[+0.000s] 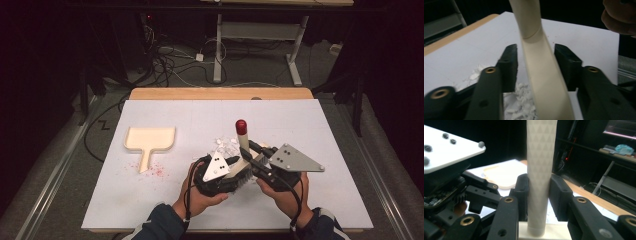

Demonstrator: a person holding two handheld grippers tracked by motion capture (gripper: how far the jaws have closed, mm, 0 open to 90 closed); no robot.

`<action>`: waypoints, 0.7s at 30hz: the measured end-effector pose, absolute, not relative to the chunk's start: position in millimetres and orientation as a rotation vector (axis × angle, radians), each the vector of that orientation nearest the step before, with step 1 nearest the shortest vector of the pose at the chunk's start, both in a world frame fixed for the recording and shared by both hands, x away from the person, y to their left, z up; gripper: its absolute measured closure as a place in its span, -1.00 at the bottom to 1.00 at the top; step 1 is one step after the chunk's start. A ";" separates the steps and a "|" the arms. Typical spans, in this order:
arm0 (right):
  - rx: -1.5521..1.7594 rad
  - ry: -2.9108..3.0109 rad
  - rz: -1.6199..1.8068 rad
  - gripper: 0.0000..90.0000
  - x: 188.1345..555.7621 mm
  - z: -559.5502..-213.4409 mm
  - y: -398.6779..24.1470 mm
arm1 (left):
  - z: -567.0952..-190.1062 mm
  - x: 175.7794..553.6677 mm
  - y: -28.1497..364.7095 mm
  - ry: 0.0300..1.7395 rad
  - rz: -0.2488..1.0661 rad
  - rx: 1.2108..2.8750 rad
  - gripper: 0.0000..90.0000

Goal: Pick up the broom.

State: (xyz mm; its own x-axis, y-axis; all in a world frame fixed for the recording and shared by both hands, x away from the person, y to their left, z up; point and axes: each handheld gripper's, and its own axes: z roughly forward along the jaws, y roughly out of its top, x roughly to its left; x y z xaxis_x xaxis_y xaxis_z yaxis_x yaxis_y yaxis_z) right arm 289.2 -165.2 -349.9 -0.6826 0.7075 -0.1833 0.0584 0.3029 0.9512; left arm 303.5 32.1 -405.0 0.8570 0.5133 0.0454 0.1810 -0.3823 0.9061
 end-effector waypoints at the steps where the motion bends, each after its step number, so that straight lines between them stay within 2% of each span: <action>1: 0.686 1.972 1.416 0.57 288.6 -350.7 -164.8 | -406.0 303.0 32.7 0.526 0.406 1.962 0.31; 6: 0.683 1.985 1.435 0.56 288.2 -351.0 -167.0 | -405.3 306.2 42.8 0.530 0.374 1.957 0.42; 11: 0.651 2.015 1.486 0.53 286.6 -348.3 -173.2 | -401.7 304.8 48.6 0.480 0.327 1.975 0.44; 16: 0.564 2.076 1.507 0.11 287.8 -349.2 -188.3 | -400.0 301.4 56.5 0.416 0.309 2.031 0.44; 21: 0.462 2.229 1.469 -0.20 293.4 -348.5 -211.8 | -398.9 299.4 72.4 0.373 0.275 2.053 0.44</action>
